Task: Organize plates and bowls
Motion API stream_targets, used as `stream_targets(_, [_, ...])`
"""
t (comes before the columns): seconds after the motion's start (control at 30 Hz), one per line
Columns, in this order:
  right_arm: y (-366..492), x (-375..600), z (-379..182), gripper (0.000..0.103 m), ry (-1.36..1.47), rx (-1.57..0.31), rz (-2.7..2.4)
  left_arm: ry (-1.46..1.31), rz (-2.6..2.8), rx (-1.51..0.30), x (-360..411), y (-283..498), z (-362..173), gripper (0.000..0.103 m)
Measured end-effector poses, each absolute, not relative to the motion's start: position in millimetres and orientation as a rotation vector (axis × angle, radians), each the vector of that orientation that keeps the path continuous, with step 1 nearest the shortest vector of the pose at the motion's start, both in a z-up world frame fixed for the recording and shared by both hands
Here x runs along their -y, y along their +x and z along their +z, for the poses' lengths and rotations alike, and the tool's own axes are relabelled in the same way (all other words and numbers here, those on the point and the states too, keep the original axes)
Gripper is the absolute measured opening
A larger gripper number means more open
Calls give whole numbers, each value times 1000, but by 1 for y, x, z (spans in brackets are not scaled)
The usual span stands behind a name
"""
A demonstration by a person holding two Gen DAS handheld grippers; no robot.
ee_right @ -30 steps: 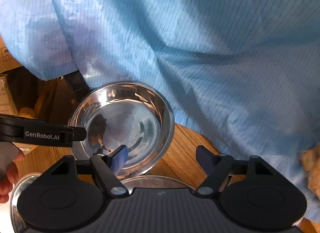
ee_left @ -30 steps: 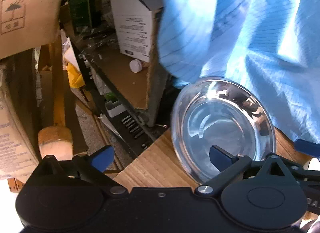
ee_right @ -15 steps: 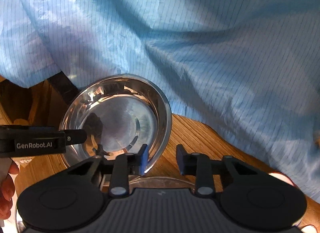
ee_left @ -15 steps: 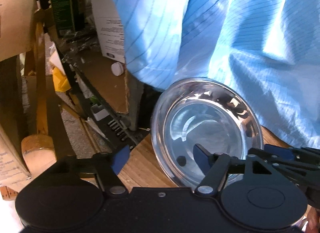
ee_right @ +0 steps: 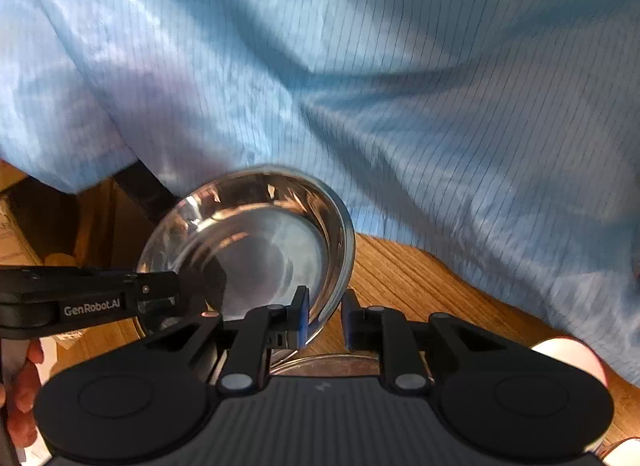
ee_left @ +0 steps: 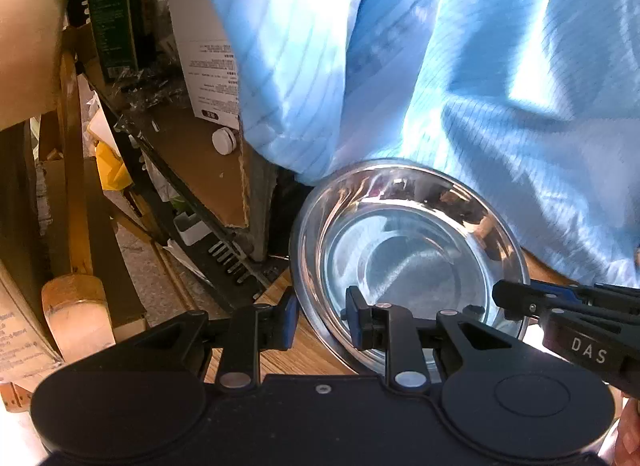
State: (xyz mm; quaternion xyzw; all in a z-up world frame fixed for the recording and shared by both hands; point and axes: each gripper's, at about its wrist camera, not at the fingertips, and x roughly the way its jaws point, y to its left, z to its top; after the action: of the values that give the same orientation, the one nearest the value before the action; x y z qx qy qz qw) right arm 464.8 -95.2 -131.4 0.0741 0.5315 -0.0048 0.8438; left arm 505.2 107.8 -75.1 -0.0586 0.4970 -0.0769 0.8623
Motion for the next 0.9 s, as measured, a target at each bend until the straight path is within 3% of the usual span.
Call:
stream_targets(0.53, [380,97,-82,19,247,-1019,-63,-51,-287,-978,-98,437,-30,27])
stream_targets(0.9, [325,57,-72,21,260,-987,13,36,-252,-1033,-126,382,-27,30])
